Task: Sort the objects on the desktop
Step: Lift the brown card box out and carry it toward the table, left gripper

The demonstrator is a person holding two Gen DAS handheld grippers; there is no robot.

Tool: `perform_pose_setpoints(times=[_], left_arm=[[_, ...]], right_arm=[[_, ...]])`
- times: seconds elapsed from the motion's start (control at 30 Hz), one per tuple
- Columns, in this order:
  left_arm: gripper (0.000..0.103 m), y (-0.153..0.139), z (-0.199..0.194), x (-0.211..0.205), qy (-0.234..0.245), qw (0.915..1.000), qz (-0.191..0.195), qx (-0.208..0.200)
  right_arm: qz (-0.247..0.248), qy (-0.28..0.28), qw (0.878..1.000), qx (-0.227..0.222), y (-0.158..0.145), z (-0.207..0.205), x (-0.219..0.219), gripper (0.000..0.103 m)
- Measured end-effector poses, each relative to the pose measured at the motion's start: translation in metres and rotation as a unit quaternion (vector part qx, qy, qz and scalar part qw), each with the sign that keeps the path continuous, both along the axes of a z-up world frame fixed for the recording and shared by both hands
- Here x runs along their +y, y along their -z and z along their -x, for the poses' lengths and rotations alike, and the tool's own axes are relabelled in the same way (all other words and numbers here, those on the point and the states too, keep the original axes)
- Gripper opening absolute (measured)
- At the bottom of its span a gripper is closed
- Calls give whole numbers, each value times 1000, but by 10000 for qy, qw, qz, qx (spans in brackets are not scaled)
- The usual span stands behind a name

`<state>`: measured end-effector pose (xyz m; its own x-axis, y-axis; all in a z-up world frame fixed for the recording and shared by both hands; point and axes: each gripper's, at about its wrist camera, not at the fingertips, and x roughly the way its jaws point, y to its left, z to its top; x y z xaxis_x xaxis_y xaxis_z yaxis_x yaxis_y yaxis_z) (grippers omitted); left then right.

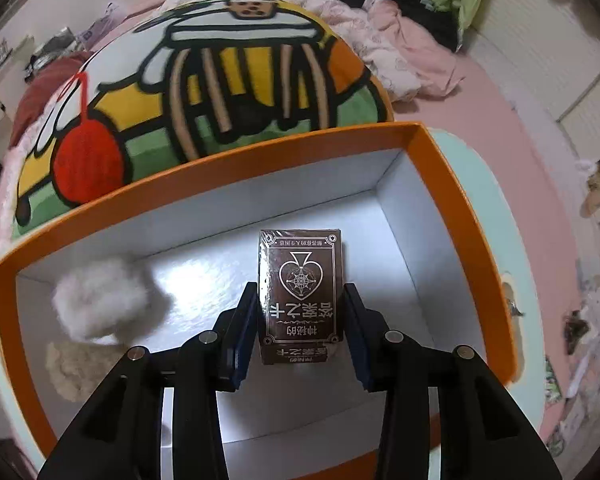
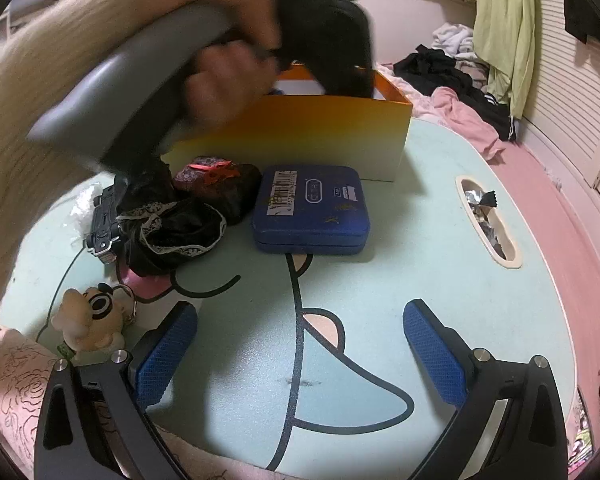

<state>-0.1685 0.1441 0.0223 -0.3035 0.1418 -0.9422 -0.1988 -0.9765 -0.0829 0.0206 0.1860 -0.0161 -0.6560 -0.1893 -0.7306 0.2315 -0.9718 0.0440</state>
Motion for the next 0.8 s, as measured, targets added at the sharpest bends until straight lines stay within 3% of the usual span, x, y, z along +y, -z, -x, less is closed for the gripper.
perform_pose_setpoints(times=[0.1,0.23,0.37,0.43,0.47,0.57,0.7,0.8], left_arm=[[41,-30,-22,-36,62,9952,-882,425],[41,-83,-91,-83,460,9781,-1647,1182],[43,-86,-145,-123,621,9659,-2227,1167],[62,-74,-154,-138,596,9588,-2527,1153],[79,-64,-159,-145,569,9566,-2598,1193],[80,-43,-169,-162,282,9568,-2506,1444],[80,-50,-196,-186,226,9463,-2648,1839],[80,-64,-222,-194,453,9509,-2209,2120]], right_arm=[[4,-5,10000,1,0,0,1,103],[4,-5,10000,2,0,-1,2,103],[2,-6,10000,1,1,-1,2,103],[3,-7,10000,2,1,-1,2,103],[4,-8,10000,3,1,-1,2,103],[11,-11,10000,4,0,0,2,103],[10,-9,10000,4,0,-1,3,103],[8,-9,10000,4,0,-1,3,103]])
